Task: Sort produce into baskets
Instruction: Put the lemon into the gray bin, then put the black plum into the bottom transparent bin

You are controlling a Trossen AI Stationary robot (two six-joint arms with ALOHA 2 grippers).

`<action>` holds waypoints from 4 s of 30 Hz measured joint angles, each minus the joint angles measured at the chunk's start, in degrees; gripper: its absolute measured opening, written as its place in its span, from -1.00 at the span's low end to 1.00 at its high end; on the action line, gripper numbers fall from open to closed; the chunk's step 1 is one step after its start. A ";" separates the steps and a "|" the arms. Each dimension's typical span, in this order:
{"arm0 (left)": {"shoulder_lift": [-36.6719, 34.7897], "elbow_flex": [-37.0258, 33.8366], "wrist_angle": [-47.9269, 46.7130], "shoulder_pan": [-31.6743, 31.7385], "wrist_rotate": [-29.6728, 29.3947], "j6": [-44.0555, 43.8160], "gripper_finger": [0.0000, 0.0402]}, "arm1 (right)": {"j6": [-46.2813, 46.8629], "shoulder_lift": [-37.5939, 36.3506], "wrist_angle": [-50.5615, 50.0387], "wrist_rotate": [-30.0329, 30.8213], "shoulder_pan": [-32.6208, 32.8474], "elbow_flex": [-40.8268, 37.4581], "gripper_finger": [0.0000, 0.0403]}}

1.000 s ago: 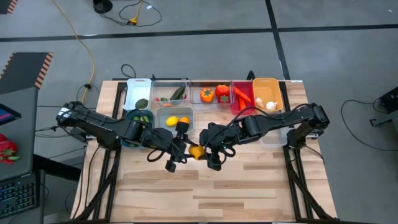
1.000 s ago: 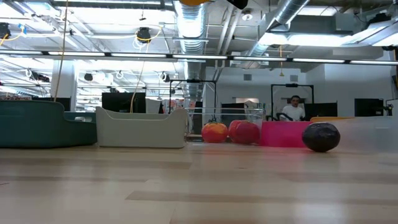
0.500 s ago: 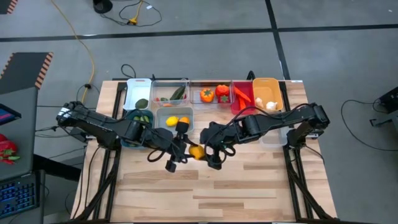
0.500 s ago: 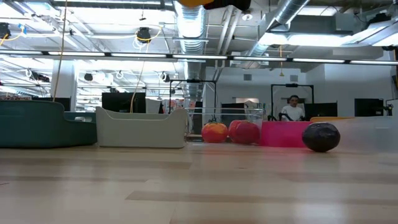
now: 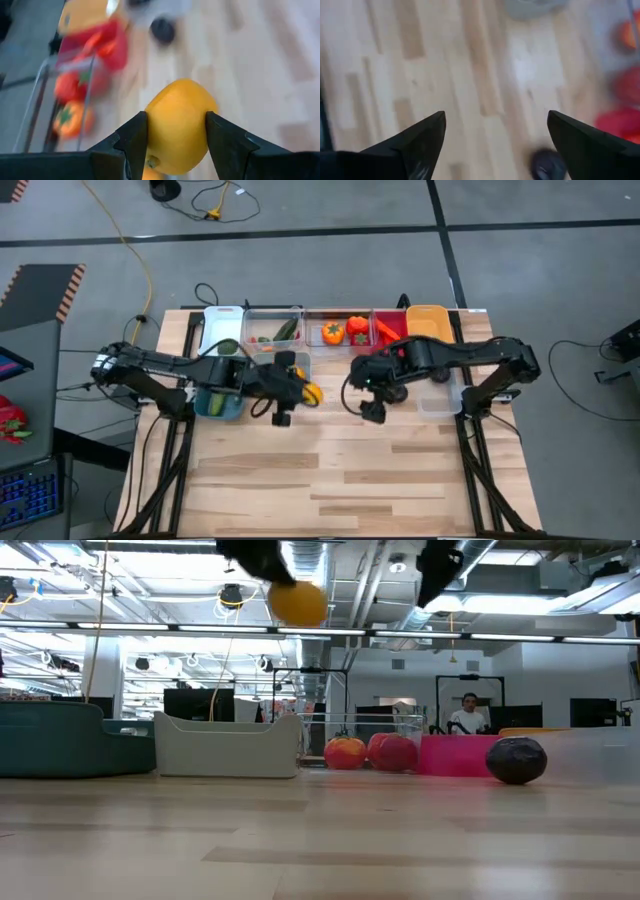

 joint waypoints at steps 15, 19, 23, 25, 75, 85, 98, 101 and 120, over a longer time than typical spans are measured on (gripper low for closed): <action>-0.02 0.00 -14.50 14.47 -2.82 -2.57 -0.17 | -1.49 0.24 -5.23 2.77 -7.65 -0.74 0.87; -0.02 0.00 -14.55 15.37 -2.65 -3.93 -0.06 | -1.49 0.24 -5.25 2.75 -8.34 -0.76 0.87; -0.02 0.00 -14.55 15.49 -2.65 -4.25 0.14 | -1.49 0.24 -5.27 2.71 -8.32 -0.81 0.87; -0.02 0.00 -14.55 15.49 -2.65 -3.97 0.22 | -1.49 0.24 -5.29 2.69 -8.32 -0.81 0.87; -75.68 -62.68 28.39 6.94 7.71 -9.66 -0.99 | -4.44 0.26 -9.77 2.73 -8.14 -0.85 0.87; -80.39 -66.18 29.68 6.94 7.89 -3.49 -0.99 | -3.81 0.28 -9.99 2.77 -8.15 -0.85 0.87; -80.50 -67.32 29.45 6.94 7.90 -2.10 -0.99 | -3.88 0.31 -12.81 2.95 -8.25 -3.40 0.97; -80.50 -67.32 29.32 6.94 7.93 -2.37 -0.99 | -3.91 0.29 -12.12 2.97 -8.25 -5.88 0.98; -80.35 -67.19 24.71 6.96 6.31 -4.23 -0.99 | -4.01 0.22 -2.27 4.85 -10.16 -18.92 0.97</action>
